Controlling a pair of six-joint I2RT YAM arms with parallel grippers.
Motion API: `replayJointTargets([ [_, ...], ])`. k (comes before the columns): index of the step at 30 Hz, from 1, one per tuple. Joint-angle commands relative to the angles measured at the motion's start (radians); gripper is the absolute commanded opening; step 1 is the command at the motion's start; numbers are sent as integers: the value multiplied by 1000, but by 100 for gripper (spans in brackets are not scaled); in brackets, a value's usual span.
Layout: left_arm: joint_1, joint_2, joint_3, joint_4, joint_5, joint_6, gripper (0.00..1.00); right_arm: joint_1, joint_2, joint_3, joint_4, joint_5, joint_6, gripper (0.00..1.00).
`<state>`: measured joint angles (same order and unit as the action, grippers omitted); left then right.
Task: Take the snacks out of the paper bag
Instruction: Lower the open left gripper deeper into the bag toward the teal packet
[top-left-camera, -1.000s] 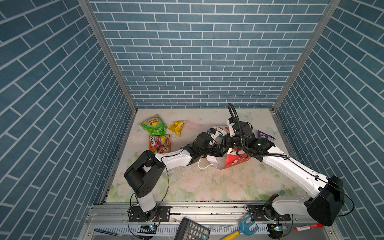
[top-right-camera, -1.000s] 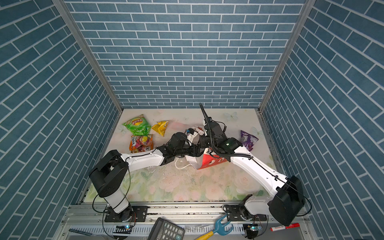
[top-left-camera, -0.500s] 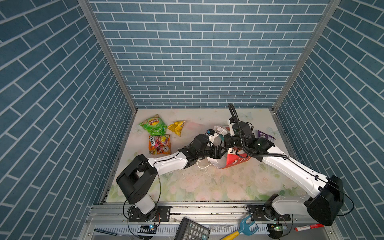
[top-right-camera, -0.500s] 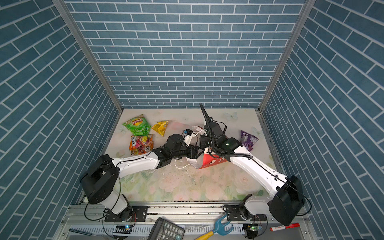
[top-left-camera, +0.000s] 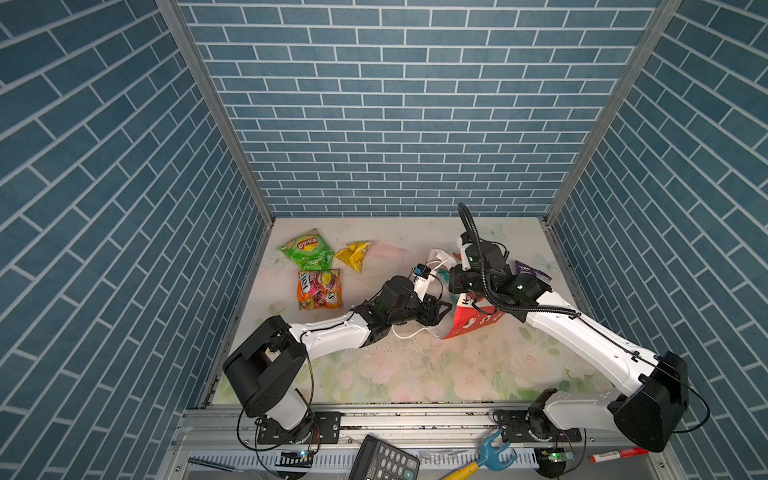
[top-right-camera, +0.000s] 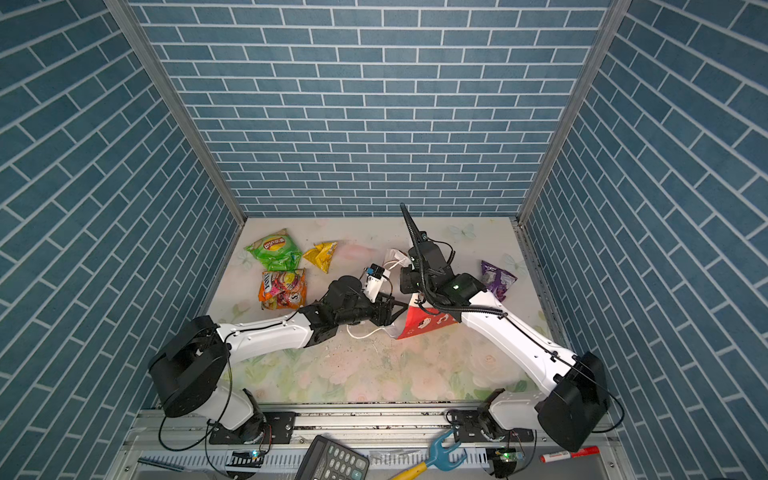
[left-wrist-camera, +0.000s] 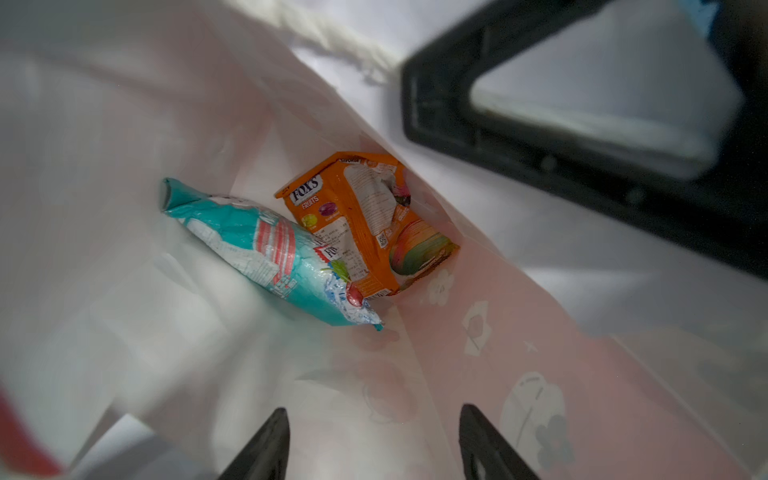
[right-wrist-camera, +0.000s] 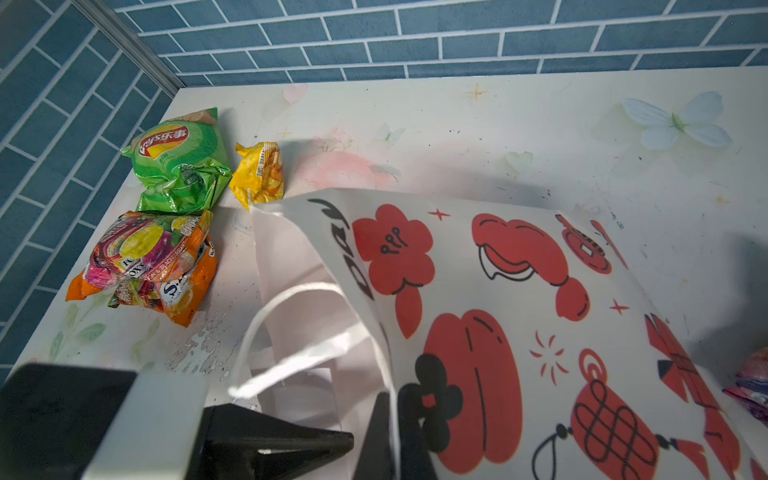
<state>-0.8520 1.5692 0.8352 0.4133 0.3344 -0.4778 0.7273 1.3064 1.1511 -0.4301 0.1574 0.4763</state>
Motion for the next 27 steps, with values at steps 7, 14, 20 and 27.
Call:
replayJointTargets([
  [7, -7, 113, 64, 9, 61, 11, 66, -2, 8, 35, 0, -2, 41, 0],
  [14, -6, 166, 119, -10, 62, 5, 71, -2, 13, 38, 3, -24, 33, 0],
  [20, -6, 205, 156, 0, 19, -95, 78, -2, 10, 34, -1, -20, 28, 0],
  [27, -7, 235, 197, -44, -42, -181, 80, -2, -1, 25, -5, -10, 27, 0],
])
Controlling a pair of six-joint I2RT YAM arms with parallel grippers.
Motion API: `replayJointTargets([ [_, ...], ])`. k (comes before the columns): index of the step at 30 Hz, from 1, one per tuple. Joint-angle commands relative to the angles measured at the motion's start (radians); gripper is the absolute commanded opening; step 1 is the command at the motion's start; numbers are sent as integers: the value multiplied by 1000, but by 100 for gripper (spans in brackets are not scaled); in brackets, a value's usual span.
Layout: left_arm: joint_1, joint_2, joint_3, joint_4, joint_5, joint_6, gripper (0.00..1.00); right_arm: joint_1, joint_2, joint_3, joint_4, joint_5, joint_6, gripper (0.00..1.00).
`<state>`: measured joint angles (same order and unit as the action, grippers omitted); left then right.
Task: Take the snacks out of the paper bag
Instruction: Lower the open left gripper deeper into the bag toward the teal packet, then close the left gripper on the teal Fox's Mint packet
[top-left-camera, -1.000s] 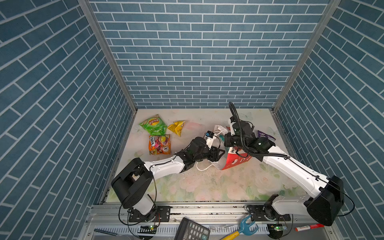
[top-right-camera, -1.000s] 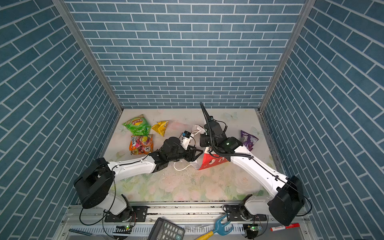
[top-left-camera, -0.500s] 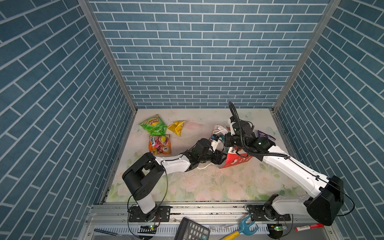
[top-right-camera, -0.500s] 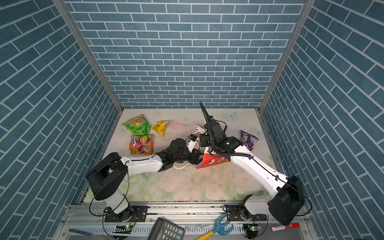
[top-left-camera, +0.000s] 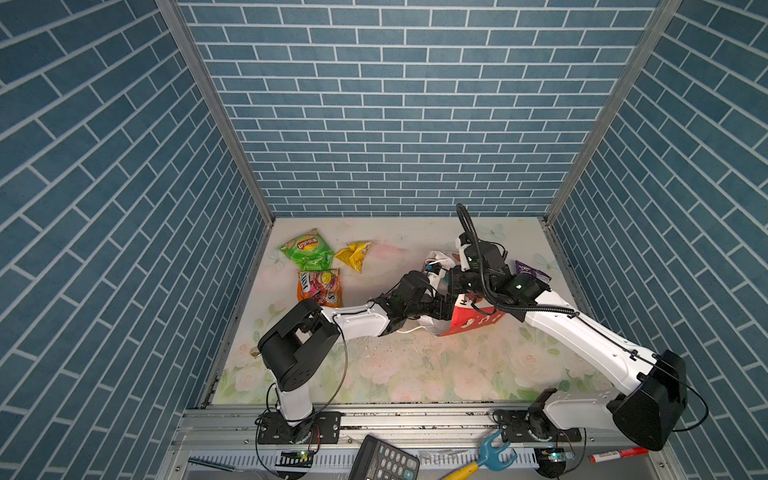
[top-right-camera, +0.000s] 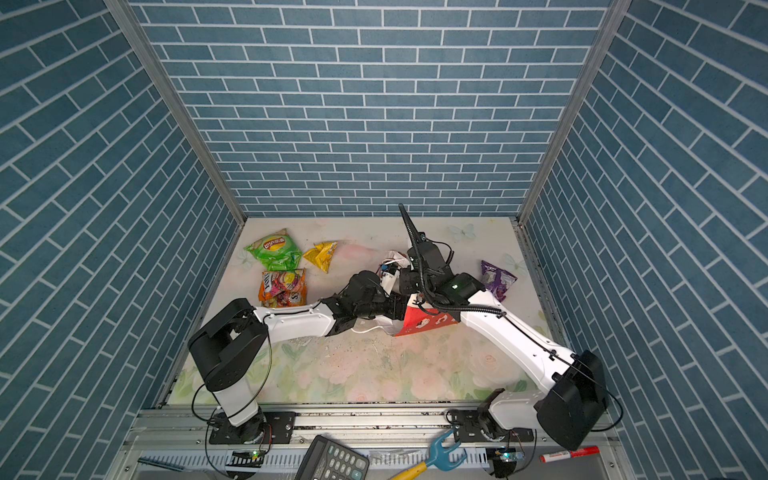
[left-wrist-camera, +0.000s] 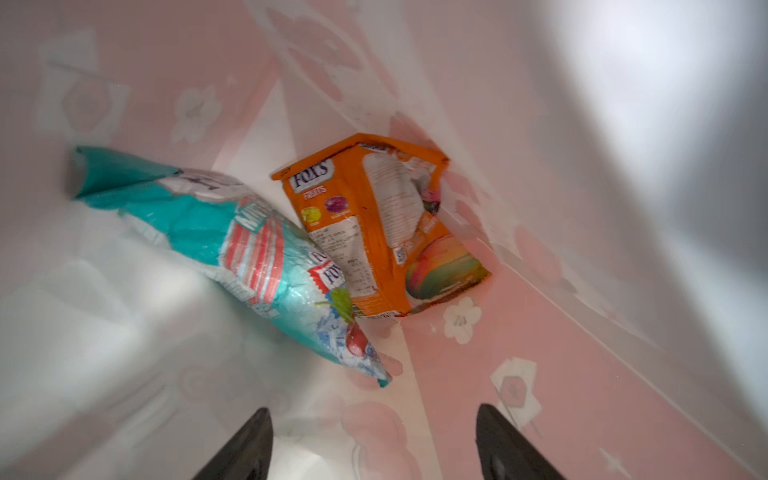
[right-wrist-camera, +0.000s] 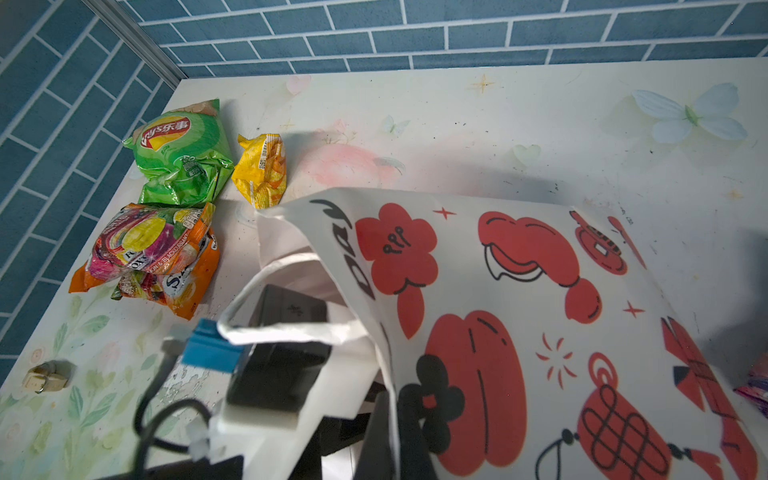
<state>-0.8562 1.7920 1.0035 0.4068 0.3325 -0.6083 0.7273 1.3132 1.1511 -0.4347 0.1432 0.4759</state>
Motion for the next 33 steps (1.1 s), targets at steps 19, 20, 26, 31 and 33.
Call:
replayJointTargets([
  [19, -7, 110, 121, -41, -165, -171, 82, -2, 30, 38, 21, -43, 10, 0],
  [20, -7, 116, 126, -36, -164, -175, 81, -2, 32, 38, 21, -43, 10, 0],
  [26, -7, 179, 158, 17, -109, -207, 81, -3, 44, 38, 31, -23, 18, 0],
  [31, -7, 201, 167, 20, -115, -208, 80, -2, 50, 36, 52, -22, 31, 0],
  [33, -7, 209, 170, 21, -111, -208, 80, -3, 51, 28, 64, -26, 38, 0],
])
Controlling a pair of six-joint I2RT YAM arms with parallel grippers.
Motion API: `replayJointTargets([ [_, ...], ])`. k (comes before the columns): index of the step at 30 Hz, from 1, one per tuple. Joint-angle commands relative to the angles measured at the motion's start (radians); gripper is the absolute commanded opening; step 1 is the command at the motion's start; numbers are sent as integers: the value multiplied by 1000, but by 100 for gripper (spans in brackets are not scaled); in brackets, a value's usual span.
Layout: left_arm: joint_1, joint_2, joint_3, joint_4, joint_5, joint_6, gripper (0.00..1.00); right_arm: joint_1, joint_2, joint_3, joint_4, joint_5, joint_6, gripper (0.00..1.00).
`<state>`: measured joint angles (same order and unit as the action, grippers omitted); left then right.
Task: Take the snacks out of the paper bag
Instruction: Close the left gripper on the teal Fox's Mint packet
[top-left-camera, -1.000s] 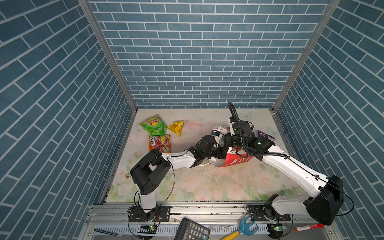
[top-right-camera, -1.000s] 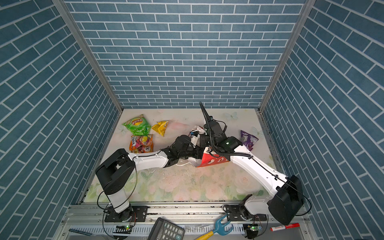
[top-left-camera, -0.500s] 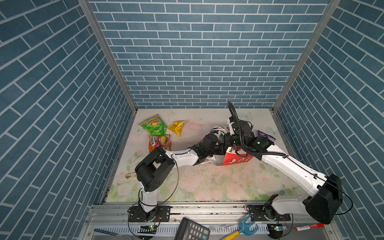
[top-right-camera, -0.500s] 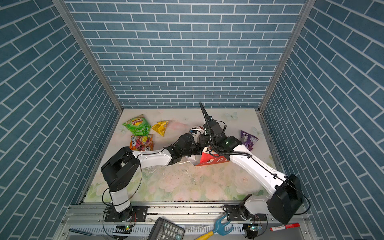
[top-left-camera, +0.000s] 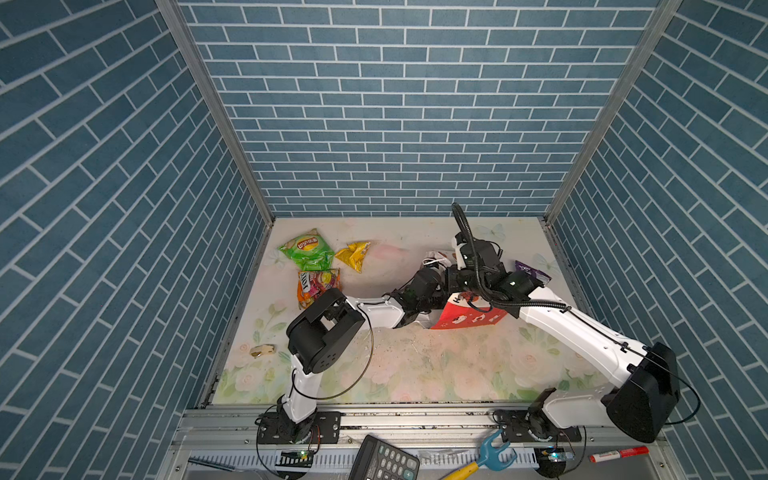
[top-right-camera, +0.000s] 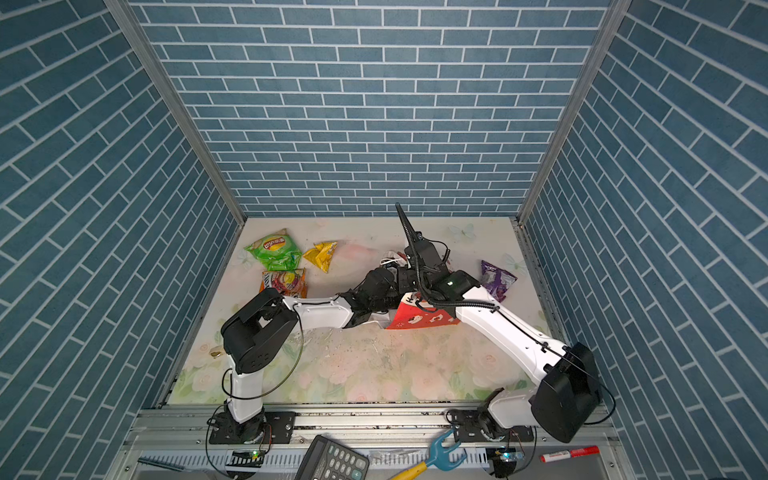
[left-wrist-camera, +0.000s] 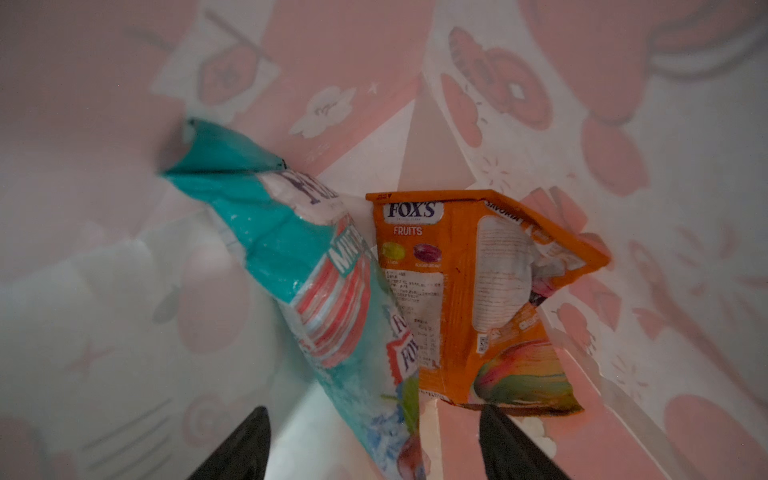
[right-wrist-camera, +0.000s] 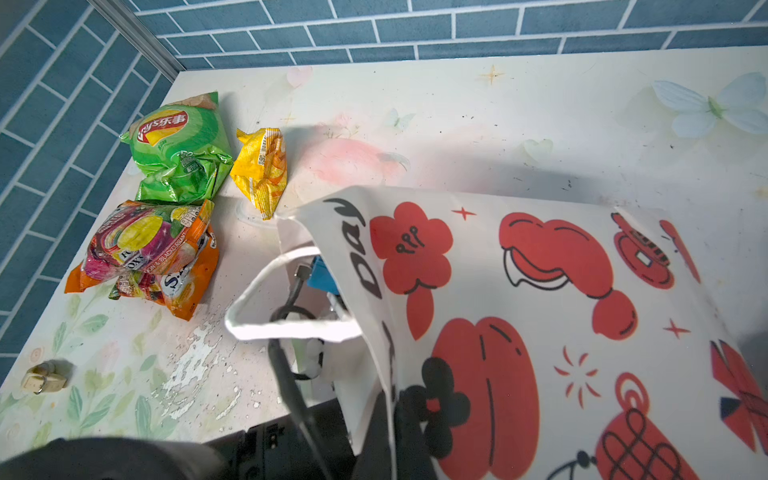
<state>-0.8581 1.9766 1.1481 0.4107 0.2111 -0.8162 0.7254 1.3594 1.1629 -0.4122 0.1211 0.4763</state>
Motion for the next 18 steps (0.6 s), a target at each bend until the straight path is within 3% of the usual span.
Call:
replayJointTargets([
  [1, -5, 29, 27, 23, 15, 1, 79, -1, 4, 13, 46, -7, 40, 0],
  [14, -4, 95, 94, -19, 25, 4, 77, 0, 12, 6, 77, -28, 51, 0],
  [18, -4, 102, 99, -27, 15, 10, 71, -1, 11, 2, 79, -25, 53, 0],
])
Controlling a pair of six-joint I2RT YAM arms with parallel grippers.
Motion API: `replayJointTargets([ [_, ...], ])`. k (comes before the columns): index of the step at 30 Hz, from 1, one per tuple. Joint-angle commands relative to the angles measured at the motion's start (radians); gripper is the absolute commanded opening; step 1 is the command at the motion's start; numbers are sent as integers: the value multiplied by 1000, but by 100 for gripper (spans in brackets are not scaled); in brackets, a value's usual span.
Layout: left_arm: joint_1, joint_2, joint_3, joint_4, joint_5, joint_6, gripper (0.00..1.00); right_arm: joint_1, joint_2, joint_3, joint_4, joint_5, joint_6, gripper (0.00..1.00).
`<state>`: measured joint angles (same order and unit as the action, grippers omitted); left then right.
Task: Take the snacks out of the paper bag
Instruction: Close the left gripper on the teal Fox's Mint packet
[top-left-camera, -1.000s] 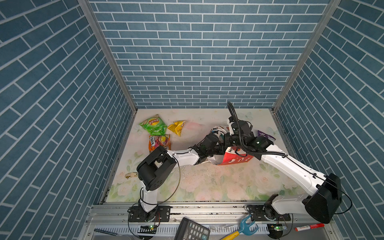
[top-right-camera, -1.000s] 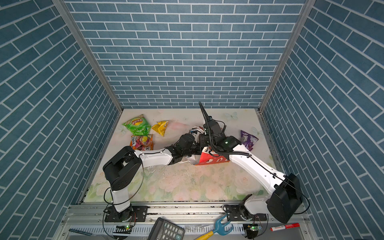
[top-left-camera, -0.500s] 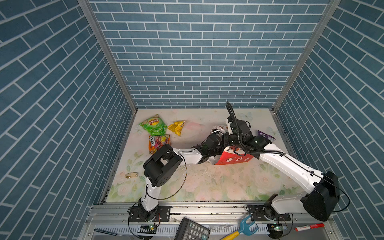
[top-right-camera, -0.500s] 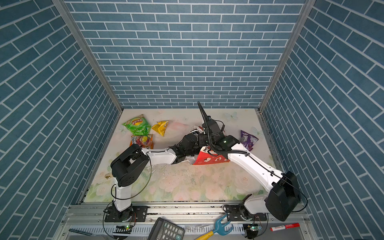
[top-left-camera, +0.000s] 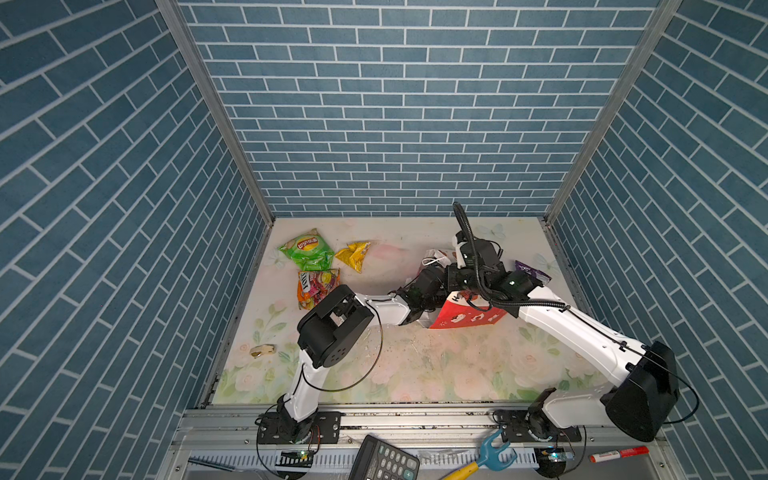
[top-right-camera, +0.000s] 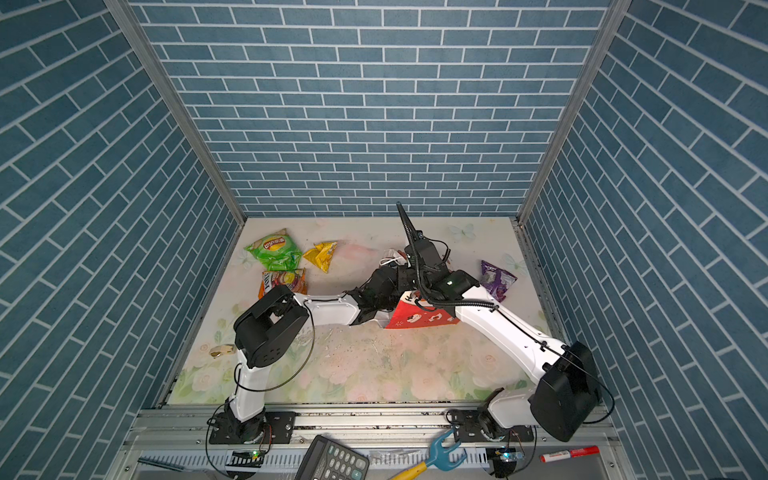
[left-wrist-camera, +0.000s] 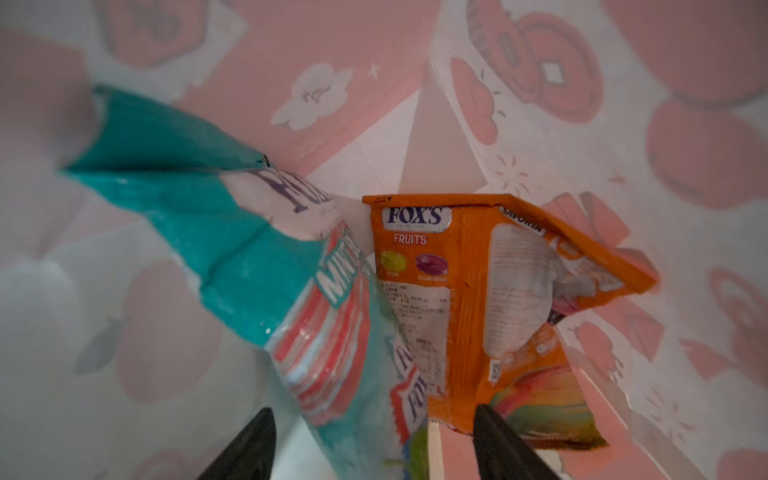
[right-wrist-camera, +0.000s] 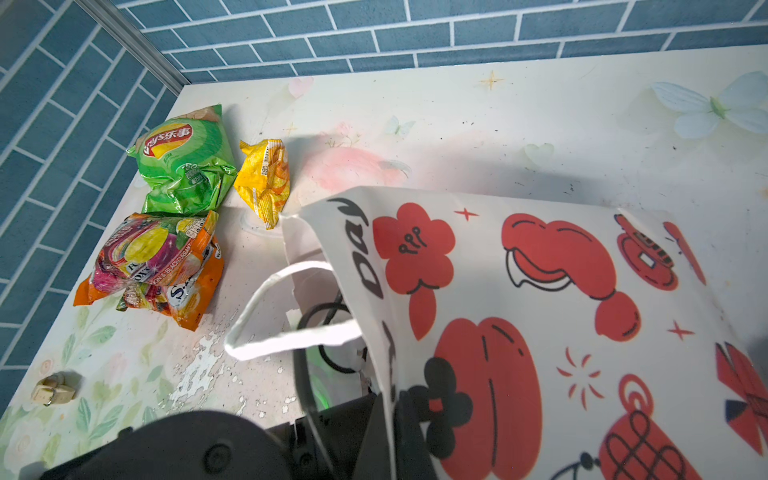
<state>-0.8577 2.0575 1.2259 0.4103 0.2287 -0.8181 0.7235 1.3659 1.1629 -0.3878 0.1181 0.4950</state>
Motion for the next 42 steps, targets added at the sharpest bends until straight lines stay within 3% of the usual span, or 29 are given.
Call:
replayJointTargets([
  [1, -3, 22, 19, -28, -5, 14, 69, 1, 5, 1, 52, -21, 34, 0],
  [19, 31, 11, -17, 42, 32, -4, 16, -9, -44, -47, 31, 20, 49, 0],
  [22, 31, -4, -19, 23, 24, 13, 0, -10, -53, -55, 24, 30, 48, 0],
  [42, 32, -97, -41, -25, 9, 56, 0, -12, -81, -72, -13, 80, 38, 0],
])
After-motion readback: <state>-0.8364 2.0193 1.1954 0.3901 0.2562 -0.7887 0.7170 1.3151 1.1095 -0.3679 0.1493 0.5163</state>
